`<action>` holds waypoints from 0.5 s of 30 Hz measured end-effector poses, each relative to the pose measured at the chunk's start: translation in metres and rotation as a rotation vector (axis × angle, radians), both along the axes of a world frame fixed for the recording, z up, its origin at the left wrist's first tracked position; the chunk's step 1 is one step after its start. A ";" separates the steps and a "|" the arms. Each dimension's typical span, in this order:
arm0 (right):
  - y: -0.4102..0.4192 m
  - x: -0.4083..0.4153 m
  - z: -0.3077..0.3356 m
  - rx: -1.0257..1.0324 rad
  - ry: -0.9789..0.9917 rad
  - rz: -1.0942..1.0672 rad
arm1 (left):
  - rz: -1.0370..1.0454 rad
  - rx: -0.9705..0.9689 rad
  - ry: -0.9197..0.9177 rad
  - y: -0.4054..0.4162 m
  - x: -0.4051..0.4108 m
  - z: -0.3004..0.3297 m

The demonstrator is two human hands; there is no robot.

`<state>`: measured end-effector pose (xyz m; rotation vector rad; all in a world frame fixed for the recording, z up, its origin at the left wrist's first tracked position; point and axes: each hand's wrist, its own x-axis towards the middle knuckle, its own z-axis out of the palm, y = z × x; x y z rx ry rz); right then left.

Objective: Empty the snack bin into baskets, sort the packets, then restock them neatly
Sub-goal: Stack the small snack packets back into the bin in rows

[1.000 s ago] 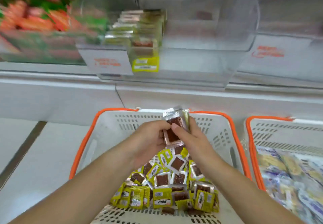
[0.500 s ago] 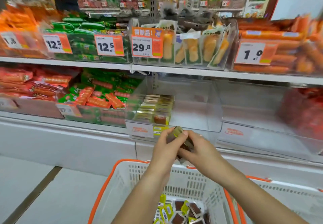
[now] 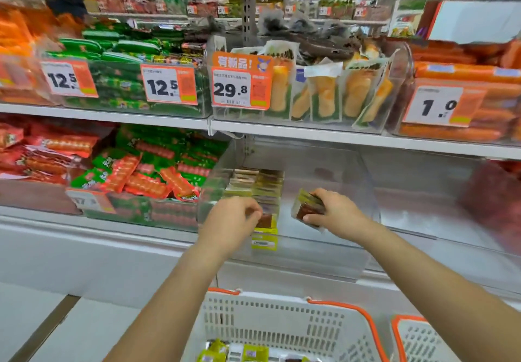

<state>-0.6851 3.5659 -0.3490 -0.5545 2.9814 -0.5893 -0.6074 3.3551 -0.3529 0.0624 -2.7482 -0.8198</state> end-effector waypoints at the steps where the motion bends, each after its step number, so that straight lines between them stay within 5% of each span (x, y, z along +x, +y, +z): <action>1: 0.000 -0.005 -0.007 0.034 -0.041 0.004 | -0.088 -0.070 -0.092 -0.001 -0.016 0.002; 7: 0.001 -0.022 -0.038 0.027 -0.238 0.046 | -0.445 -0.606 -0.532 0.008 -0.087 -0.003; 11: 0.002 -0.029 -0.044 0.010 -0.246 0.080 | -0.561 -0.918 -0.566 0.017 -0.100 -0.023; 15: 0.004 -0.031 -0.048 0.037 -0.259 0.136 | -0.539 -0.983 -0.510 0.019 -0.097 -0.025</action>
